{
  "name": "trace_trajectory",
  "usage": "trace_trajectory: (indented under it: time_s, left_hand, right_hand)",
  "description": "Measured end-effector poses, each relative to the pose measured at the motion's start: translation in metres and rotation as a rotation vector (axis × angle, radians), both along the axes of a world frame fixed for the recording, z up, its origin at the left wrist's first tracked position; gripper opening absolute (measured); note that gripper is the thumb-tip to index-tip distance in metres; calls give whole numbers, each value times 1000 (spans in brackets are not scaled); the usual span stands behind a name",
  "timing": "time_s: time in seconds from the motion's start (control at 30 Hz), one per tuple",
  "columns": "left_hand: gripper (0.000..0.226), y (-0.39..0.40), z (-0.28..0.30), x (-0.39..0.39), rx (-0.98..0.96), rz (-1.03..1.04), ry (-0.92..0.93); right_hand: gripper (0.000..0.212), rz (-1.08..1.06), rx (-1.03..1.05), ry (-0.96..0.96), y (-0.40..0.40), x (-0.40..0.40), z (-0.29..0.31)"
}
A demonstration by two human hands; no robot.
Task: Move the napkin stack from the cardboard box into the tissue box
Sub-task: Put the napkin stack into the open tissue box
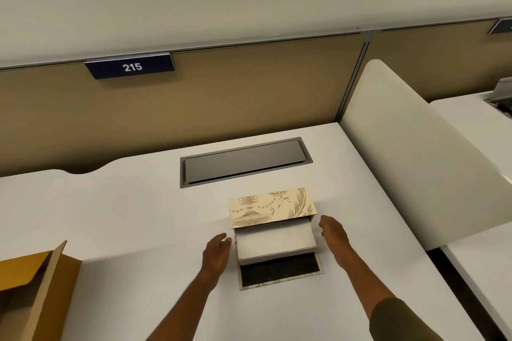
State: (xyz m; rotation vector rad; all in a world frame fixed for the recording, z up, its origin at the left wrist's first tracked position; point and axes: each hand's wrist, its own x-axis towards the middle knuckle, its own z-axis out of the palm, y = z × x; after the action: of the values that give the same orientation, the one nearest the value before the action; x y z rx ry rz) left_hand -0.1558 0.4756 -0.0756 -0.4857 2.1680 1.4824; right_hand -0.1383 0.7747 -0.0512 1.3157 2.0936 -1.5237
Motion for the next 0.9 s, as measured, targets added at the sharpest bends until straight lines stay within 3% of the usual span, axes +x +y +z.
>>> trace_trajectory:
  time_s: [0.07, 0.17, 0.3, 0.9]
  left_hand:
    - [15, -2, 13, -6, 41, 84, 72]
    - [16, -1, 32, -17, 98, 147, 149]
    - [15, 5, 38, -27, 45, 53, 252]
    - [9, 3, 39, 15, -38, 19, 307]
  right_hand:
    - [33, -6, 26, 106, 1, -5, 9]
    - [40, 25, 15, 226, -3, -14, 24]
    - [33, 114, 98, 325, -7, -21, 35]
    - [23, 155, 164, 292, -6, 28, 32]
